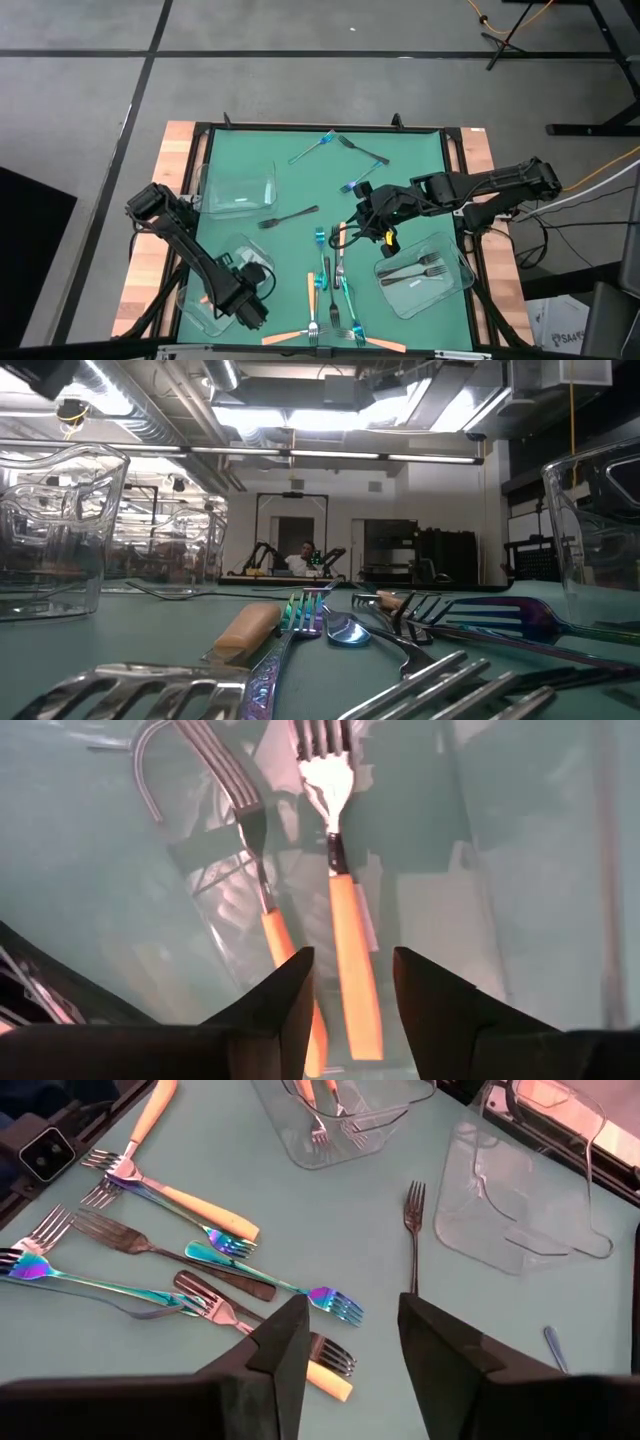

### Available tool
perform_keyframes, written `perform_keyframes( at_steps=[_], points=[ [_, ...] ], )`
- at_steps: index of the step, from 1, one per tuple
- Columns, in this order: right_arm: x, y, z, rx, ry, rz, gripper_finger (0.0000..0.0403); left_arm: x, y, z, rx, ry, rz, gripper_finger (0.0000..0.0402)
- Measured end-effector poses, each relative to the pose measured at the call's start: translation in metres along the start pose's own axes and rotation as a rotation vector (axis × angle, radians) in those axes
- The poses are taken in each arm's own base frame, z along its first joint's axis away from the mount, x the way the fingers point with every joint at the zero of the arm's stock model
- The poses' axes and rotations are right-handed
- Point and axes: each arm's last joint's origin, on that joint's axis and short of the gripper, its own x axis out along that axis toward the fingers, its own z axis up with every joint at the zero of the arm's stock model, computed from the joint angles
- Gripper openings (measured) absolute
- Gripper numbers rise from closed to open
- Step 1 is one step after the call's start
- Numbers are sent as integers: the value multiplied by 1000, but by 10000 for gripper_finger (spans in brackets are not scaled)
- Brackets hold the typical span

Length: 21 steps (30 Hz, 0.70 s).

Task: Sort silverware by color (type)
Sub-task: Put the blue fork into the top transparent bin

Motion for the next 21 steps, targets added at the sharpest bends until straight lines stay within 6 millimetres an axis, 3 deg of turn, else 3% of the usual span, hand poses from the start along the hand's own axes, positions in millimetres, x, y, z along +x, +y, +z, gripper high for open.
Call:
perform_keyframes(
  at_steps=[10,21],
  points=[
    [0,0,0,116,0,0,147,-22,-8,2,58,-42,-67,131],
    [0,-1,0,322,6,-27,147,-55,-8,17,355,-210,-74,131]
  ],
)
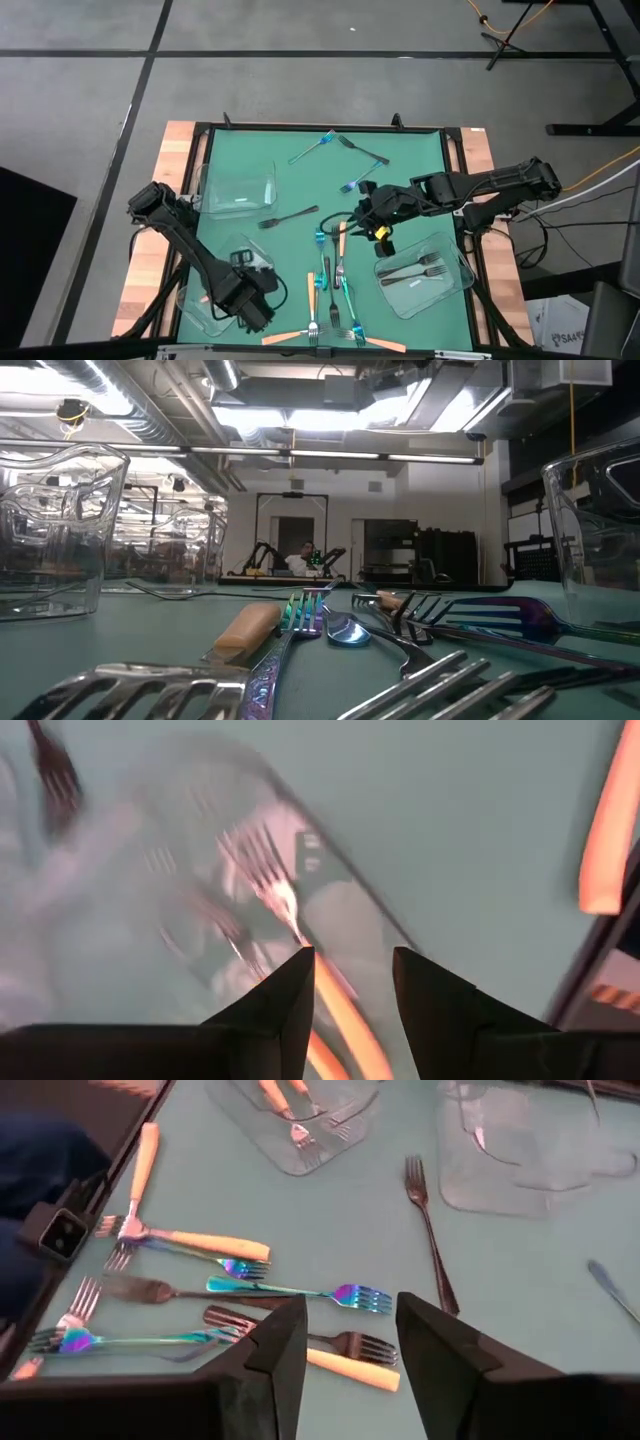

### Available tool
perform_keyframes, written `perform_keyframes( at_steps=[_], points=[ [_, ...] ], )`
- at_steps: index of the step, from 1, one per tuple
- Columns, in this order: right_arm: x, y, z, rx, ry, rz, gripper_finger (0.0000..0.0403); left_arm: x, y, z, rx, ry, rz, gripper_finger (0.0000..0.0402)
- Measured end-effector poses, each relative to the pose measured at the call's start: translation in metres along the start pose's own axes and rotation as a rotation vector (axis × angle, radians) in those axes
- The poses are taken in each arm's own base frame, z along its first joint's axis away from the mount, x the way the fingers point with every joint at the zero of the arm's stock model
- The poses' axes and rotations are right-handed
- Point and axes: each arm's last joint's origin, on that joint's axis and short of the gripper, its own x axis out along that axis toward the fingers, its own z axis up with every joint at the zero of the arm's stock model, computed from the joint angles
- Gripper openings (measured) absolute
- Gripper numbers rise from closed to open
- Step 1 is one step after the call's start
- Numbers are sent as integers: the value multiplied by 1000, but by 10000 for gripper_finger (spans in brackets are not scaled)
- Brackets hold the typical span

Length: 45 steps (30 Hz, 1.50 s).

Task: Sort silverware by color (type)
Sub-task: Put the blue fork into the top transparent bin

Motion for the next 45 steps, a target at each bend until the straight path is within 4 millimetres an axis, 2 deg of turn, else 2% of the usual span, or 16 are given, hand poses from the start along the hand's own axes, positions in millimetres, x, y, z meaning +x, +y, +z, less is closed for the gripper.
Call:
perform_keyframes(
  at_steps=[4,9,17,28,35,40,45],
  points=[
    [0,-2,0,138,-2,-69,147,-9,13,11,133,-81,18,131],
    [5,-4,-6,291,5,-158,147,-19,35,27,210,-159,71,130],
    [16,-3,-20,503,41,-163,147,-22,64,52,322,-192,115,131],
    [33,-2,-39,547,81,-176,147,-19,87,87,407,-276,63,131],
    [35,-2,-43,521,107,-180,147,-19,100,110,292,-361,-63,131],
    [34,-2,-49,454,167,-186,147,-13,110,120,110,-354,-85,130],
    [32,-1,-57,393,257,-195,147,1,114,130,-106,-327,-79,131]
  ],
)
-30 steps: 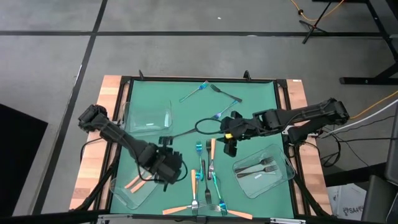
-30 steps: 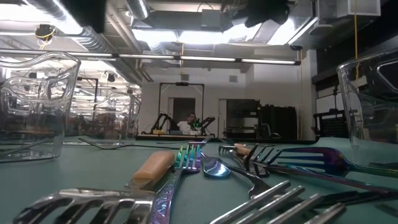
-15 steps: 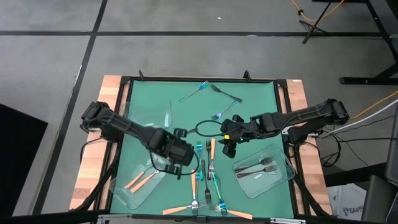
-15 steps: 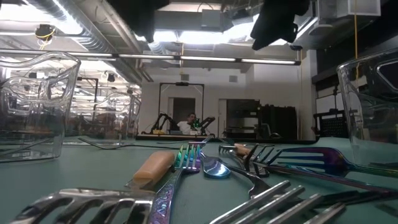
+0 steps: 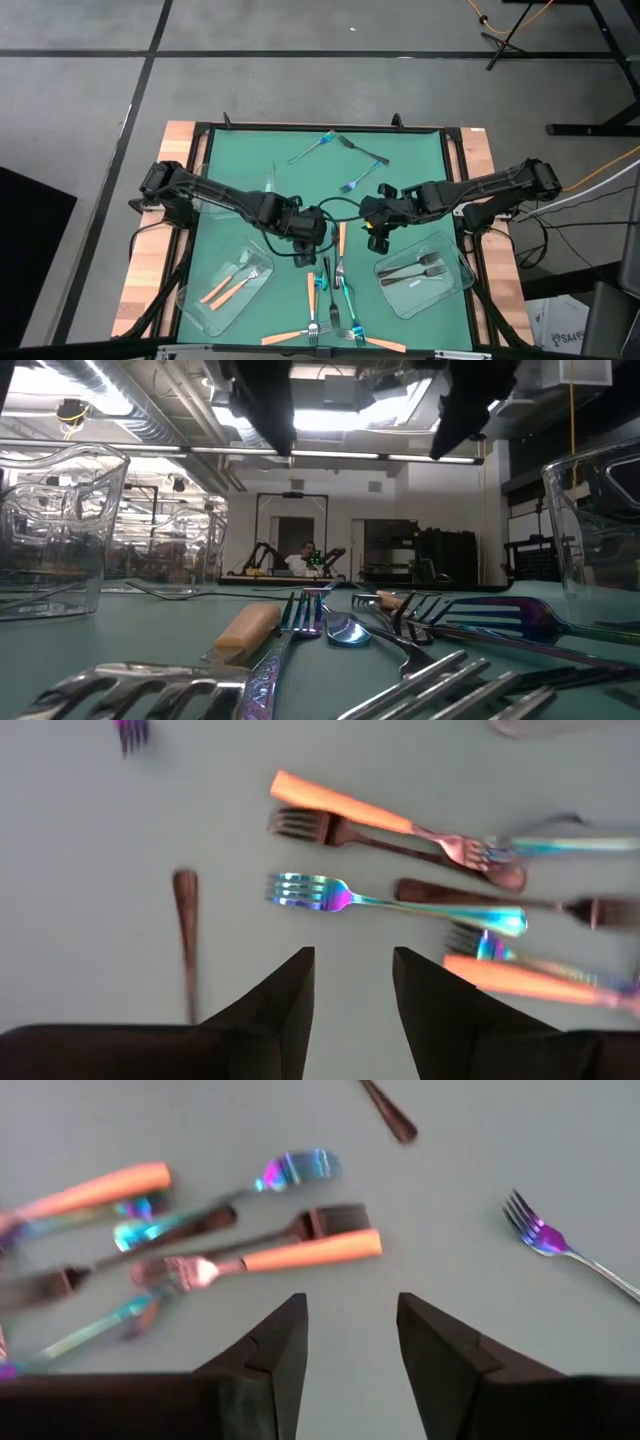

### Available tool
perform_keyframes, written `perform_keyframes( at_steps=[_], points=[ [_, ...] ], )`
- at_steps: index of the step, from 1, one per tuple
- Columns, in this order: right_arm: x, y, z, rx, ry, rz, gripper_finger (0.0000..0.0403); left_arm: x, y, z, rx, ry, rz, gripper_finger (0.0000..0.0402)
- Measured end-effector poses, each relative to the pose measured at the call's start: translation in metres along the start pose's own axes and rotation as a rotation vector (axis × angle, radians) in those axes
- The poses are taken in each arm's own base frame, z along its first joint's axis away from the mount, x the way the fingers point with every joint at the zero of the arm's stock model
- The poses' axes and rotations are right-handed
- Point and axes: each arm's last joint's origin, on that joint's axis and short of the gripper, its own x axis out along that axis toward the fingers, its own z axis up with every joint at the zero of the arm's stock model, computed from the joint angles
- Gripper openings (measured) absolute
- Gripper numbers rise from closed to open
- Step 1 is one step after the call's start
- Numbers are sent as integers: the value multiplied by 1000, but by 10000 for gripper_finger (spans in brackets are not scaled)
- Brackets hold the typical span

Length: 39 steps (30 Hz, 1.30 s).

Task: Sort silverware by color (type)
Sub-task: Put the blue fork into the top transparent bin

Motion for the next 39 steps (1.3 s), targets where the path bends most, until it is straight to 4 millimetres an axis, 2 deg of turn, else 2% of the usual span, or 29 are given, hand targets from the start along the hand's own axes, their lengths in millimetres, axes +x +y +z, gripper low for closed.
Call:
perform_keyframes(
  at_steps=[8,16,22,28,32,39],
  points=[
    [-1,-5,-12,-168,122,-39,147,37,-2,0,-322,64,60,131],
    [-1,-5,-12,-203,124,-38,147,67,-8,-3,-553,98,102,131],
    [-1,-5,-12,-203,123,-38,147,85,-11,-6,-647,124,122,131],
    [-1,-5,-11,-228,116,-43,147,92,-17,-3,-719,88,84,131],
    [-1,-4,-9,-224,96,-38,147,96,-24,-3,-779,59,69,131],
    [-1,-3,-6,-218,70,-29,147,114,-37,-9,-816,50,58,131]
  ],
)
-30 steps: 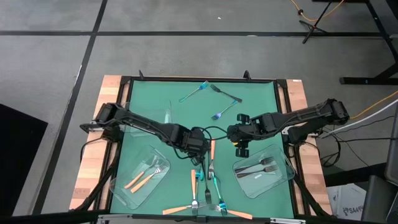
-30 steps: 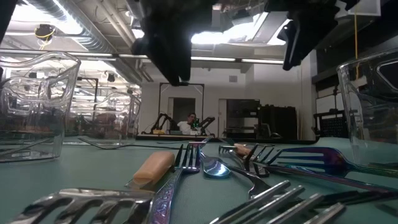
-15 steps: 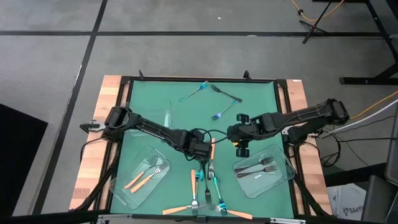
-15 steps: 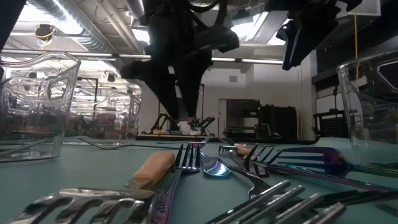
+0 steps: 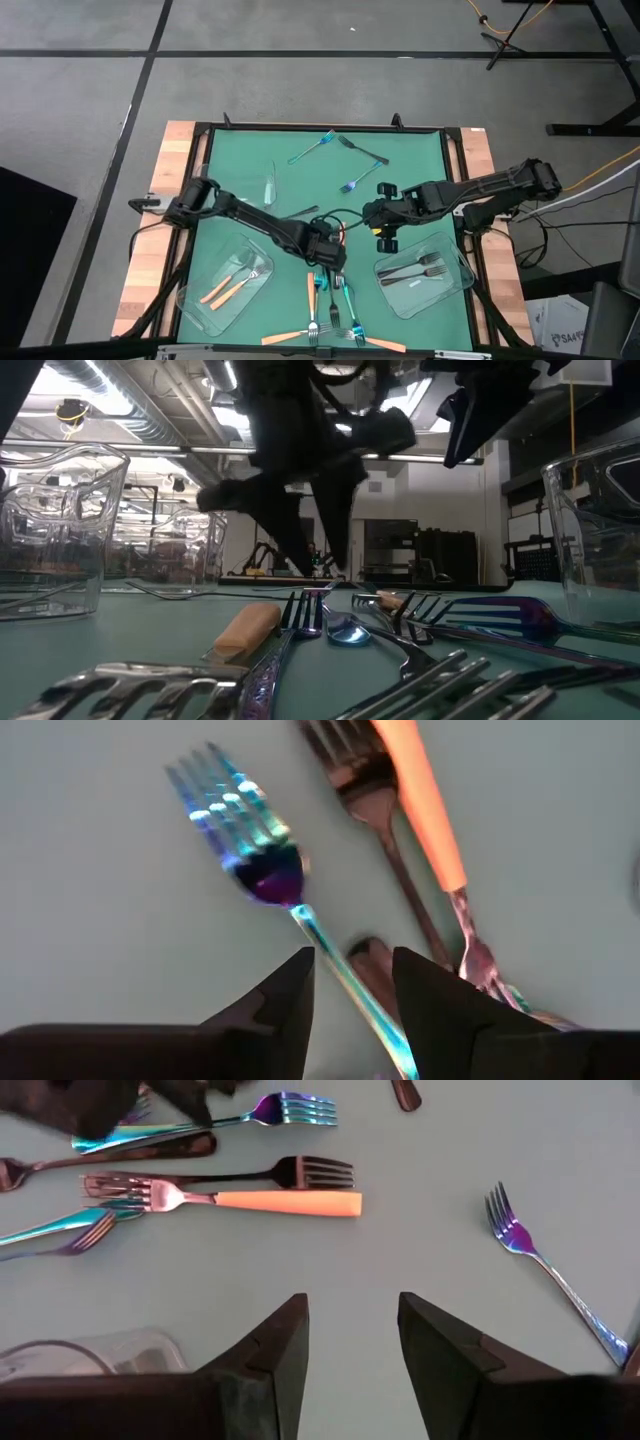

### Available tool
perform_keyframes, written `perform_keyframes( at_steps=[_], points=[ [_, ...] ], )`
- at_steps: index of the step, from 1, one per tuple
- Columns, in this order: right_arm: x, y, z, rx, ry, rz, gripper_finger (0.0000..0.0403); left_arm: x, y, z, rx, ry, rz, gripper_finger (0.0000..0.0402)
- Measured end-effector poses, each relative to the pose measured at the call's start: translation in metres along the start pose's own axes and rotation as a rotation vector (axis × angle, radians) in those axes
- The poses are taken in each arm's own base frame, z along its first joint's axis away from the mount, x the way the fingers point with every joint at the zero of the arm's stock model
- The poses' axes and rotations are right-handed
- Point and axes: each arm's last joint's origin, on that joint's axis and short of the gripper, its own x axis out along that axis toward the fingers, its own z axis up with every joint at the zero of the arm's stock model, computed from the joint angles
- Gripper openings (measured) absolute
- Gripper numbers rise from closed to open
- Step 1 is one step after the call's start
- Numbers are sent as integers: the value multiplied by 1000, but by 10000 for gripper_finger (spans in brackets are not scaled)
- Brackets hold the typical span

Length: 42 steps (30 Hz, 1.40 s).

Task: Sort silverware by color (type)
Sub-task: Put the blue fork into the top transparent bin

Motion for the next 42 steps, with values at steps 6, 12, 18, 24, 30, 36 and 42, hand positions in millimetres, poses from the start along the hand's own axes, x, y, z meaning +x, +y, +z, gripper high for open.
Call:
perform_keyframes(
  at_steps=[6,12,18,24,30,36,42],
  points=[
    [0,0,2,3,-16,3,147,16,-1,-2,-3,-2,3,131],
    [0,1,3,6,-25,13,147,23,0,2,-10,-4,15,130],
    [0,1,3,6,-27,13,147,26,0,2,-10,3,18,130],
    [0,1,3,7,-30,14,147,23,-1,3,-11,9,15,130],
    [0,1,3,7,-29,13,147,12,-6,7,1,-5,42,130],
    [0,1,3,6,-29,14,147,8,-2,7,7,5,102,130],
    [0,1,3,7,-29,14,147,14,-2,6,8,-22,113,130]
  ],
)
